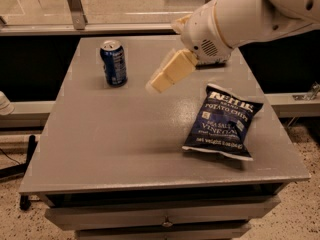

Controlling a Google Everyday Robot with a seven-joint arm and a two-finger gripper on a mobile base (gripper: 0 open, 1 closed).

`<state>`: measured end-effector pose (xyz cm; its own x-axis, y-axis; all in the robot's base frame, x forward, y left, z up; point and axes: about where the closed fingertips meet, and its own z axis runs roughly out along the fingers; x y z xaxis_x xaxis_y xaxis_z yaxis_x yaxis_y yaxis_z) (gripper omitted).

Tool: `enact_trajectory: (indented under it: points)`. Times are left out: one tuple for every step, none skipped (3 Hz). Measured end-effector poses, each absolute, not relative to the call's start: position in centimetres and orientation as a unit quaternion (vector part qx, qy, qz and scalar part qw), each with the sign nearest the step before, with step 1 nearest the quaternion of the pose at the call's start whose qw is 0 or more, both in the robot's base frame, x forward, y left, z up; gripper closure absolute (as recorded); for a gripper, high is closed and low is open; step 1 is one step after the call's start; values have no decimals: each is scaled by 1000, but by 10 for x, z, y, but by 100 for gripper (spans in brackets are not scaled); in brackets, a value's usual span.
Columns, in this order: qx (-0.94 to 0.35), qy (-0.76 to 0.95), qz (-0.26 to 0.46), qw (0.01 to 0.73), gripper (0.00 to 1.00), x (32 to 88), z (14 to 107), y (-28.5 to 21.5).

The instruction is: Knock pepsi can over

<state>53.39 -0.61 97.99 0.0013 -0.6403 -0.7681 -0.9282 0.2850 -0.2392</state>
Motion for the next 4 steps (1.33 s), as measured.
enact_trajectory:
  points:
    - [-562,677,187,436,0,542,973,5]
    - [-541,655,223,477,0,565,949,36]
    - [-516,626,252,527,0,606,932,72]
    - [-485,611,277,561,0,646,915,98]
